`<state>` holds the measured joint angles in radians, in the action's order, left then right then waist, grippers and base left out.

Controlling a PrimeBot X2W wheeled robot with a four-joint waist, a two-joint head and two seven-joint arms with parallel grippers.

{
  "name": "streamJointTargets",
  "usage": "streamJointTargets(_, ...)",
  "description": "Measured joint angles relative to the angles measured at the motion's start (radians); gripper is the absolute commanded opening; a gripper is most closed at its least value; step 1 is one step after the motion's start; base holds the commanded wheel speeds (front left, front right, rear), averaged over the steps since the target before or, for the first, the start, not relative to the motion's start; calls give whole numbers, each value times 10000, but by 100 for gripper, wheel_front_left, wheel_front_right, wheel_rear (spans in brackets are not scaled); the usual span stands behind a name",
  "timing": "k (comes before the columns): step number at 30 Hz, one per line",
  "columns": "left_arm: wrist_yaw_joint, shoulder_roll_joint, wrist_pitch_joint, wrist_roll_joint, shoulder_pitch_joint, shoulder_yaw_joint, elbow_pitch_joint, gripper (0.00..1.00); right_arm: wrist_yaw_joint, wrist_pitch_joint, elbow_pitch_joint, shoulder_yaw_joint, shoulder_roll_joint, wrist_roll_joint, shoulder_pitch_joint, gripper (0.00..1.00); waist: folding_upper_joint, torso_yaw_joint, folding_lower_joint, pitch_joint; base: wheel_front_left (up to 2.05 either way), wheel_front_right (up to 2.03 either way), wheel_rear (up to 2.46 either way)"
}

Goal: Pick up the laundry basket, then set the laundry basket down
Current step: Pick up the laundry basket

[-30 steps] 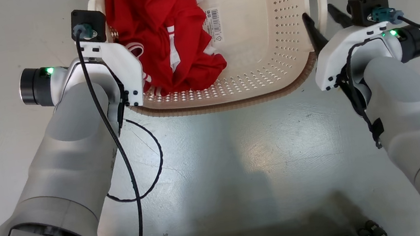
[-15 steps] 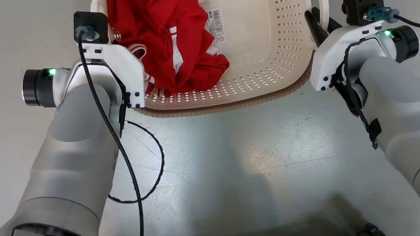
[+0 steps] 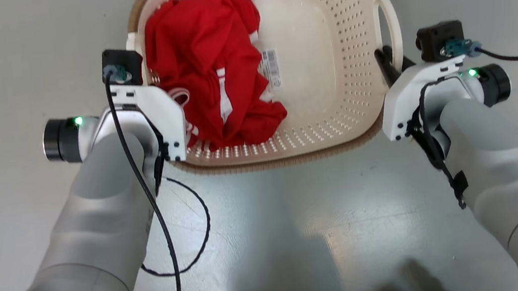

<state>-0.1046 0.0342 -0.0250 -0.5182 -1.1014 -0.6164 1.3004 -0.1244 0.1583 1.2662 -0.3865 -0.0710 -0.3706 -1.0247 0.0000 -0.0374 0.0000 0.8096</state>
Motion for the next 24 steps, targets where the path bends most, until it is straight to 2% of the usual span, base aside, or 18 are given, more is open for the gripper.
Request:
streamJointTargets(14,186,61,165,-318,1428,-73,-8,0,0,-453,94,-472,161,-639,1319,0,0,-81,0,-1647,0,0,0)
streamJointTargets(24,479,119,259,-516,2647,-171,-25,0,-19,-982,107,-972,221,-1093,2196,0,0,-186,0,-3058,0,0,0)
